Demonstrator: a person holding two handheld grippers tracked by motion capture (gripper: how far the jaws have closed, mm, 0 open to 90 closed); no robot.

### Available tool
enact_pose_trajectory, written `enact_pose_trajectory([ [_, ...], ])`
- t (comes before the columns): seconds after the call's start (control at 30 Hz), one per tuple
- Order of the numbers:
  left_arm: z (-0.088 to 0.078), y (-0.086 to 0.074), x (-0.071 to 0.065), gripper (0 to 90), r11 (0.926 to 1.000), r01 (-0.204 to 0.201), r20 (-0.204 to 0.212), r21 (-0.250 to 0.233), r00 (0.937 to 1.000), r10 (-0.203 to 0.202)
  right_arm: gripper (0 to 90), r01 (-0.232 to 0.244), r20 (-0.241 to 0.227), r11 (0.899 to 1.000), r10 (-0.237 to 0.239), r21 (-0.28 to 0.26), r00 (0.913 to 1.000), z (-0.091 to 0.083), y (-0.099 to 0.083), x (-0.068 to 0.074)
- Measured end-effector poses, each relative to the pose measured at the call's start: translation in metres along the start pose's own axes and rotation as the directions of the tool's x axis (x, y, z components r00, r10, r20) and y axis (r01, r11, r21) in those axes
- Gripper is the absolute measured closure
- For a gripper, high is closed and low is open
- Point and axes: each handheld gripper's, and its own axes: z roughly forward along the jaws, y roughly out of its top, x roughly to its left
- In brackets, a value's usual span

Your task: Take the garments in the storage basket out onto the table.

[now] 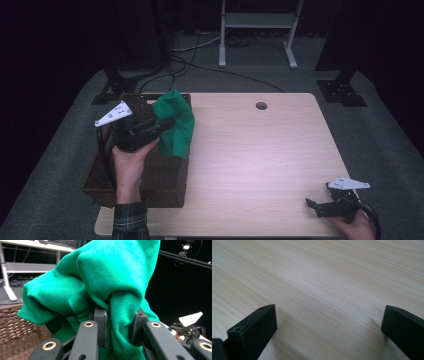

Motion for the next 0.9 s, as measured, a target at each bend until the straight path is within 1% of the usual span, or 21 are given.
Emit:
enact_pose_trajectory([
  [0.03, 0.0, 0.0, 0.0, 73.0, 1.0, 0.0, 0.0, 0.0, 1.0, 0.0, 0.0, 0.0, 0.0, 1.0, 0.0, 0.0, 1.0, 0.0, 0.0, 0.0],
  [0.23, 0.021, -0.002, -0.011, 73.0, 0.9999, -0.008, 0.034, 0.01, 0.9994, 0.008, 0.0, 0.004, -0.004, 1.0, -0.004, 0.001, 1.0, 0.0, 0.0, 0.0],
  [0.33, 0.031, -0.004, -0.018, 73.1, 0.9996, -0.013, 0.042, 0.026, 0.9991, 0.012, 0.0, 0.01, -0.012, 1.0, -0.01, 0.0, 0.9999, 0.0, 0.0, -0.001],
  [0.53, 0.05, -0.011, -0.029, 73.0, 0.9991, -0.015, 0.067, 0.041, 0.9976, 0.012, 0.0, 0.026, -0.027, 1.0, -0.026, -0.001, 0.9993, 0.001, 0.001, -0.001],
  [0.67, 0.059, -0.017, -0.036, 73.0, 0.9988, -0.016, 0.071, 0.047, 0.9974, 0.013, 0.0, 0.029, -0.03, 1.0, -0.029, -0.001, 0.9991, 0.001, 0.001, -0.002],
  [0.73, 0.062, -0.021, -0.039, 73.0, 0.9983, -0.022, 0.08, 0.053, 0.9967, 0.018, 0.0, 0.029, -0.03, 1.0, -0.029, -0.001, 0.9991, 0.001, 0.001, -0.002],
  [0.9, 0.068, -0.032, -0.042, 73.0, 0.9979, -0.026, 0.089, 0.06, 0.9958, 0.021, 0.0, 0.03, -0.03, 1.0, -0.03, -0.001, 0.9991, 0.001, 0.001, -0.002],
])
